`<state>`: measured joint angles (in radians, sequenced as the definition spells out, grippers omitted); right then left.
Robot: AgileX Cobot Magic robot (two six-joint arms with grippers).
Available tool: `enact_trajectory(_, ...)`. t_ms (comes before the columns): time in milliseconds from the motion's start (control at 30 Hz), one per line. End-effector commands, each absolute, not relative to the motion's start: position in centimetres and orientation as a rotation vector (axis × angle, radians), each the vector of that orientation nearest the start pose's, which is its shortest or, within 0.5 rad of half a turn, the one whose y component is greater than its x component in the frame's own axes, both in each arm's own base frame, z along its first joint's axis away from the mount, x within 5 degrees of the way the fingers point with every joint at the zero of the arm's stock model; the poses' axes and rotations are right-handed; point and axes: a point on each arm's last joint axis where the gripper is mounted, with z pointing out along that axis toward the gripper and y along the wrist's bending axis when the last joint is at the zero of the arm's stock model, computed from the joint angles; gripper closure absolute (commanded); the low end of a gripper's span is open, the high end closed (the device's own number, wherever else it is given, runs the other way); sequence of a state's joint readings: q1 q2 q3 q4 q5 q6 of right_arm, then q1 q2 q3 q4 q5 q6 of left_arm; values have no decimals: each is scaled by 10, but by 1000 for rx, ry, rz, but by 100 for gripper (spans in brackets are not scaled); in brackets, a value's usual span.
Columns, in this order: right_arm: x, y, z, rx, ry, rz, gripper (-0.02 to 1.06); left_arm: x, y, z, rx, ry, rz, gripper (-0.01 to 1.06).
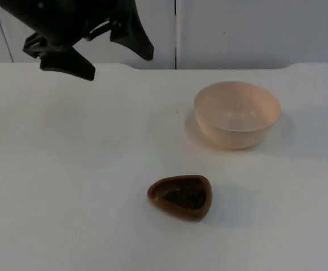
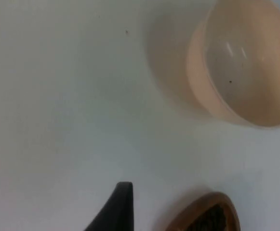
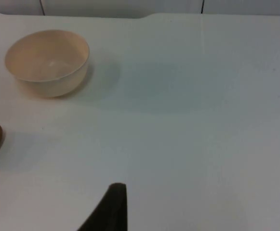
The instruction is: Pick up the bowl with the left hand and pour the coffee beans from the cup into the bowl with the right hand.
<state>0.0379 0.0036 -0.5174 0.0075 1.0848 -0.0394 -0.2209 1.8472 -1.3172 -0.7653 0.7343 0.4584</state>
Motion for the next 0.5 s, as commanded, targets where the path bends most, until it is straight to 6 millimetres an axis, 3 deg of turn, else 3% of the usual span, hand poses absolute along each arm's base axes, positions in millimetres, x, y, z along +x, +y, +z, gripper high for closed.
enact_trajectory(0, -7, 1, 280, -71, 2046, 8, -1, 386, -138, 226, 250, 2573, -780, 3)
enact_trajectory(467, -7, 1, 280, -71, 2046, 8, -1, 430, -194, 189, 282, 2621, -755, 3)
